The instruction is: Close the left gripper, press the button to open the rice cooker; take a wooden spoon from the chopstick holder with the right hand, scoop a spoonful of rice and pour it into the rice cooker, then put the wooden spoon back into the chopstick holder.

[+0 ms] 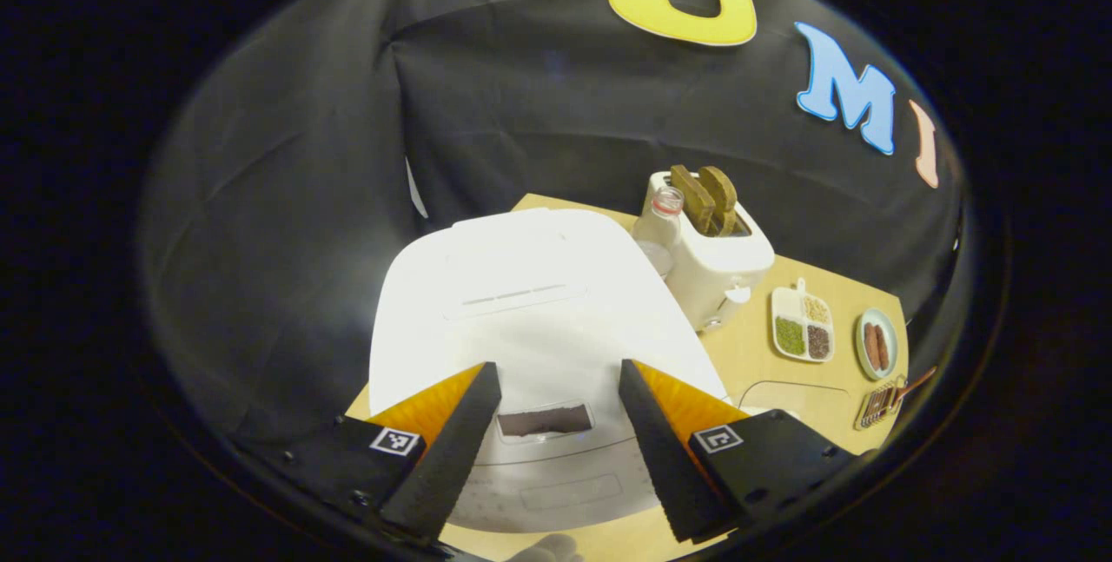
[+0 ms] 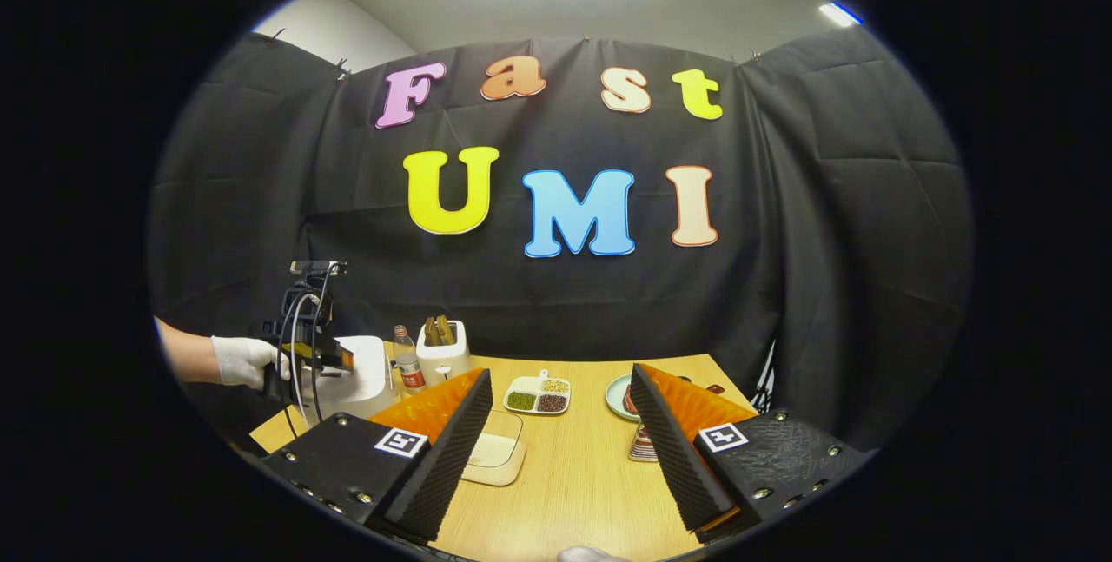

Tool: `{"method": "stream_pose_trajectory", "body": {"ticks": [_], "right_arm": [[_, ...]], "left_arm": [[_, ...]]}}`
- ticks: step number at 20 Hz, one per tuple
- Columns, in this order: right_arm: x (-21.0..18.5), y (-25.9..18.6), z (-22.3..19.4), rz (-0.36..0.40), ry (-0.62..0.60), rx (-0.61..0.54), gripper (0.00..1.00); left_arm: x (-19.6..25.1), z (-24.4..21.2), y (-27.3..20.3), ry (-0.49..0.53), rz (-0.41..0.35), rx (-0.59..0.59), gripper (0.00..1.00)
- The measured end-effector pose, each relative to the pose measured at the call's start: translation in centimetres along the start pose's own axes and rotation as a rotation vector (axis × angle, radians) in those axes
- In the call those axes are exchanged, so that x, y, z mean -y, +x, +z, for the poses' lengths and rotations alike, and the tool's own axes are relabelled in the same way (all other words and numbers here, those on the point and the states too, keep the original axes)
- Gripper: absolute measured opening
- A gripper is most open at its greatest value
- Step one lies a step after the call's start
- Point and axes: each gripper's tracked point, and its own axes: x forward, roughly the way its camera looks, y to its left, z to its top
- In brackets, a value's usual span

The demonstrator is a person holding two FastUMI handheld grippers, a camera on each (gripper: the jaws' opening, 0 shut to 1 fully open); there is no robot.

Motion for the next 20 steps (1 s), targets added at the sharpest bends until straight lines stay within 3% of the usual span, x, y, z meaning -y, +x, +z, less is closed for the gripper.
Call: {"method": "stream_pose_trajectory", "body": {"ticks": [9,14,17,20], "right_arm": [[-0.3,0.2,0.1,0.014,0.064,0.001,0.98],[0.1,0.0,0.9,0.006,0.028,0.017,0.98],[0.5,0.1,1.5,-0.004,0.005,0.029,0.98],[0.7,0.3,2.6,-0.009,0.008,0.05,0.98]], "left_arm": [[0.3,0.0,0.1,0.04,-0.008,-0.005,0.99],[0.3,0.5,0.0,0.063,-0.014,0.029,0.99],[0.2,4.0,-1.8,0.126,0.013,0.199,1.0],[2.2,8.0,-7.4,0.15,-0.022,0.389,1.0]]}}
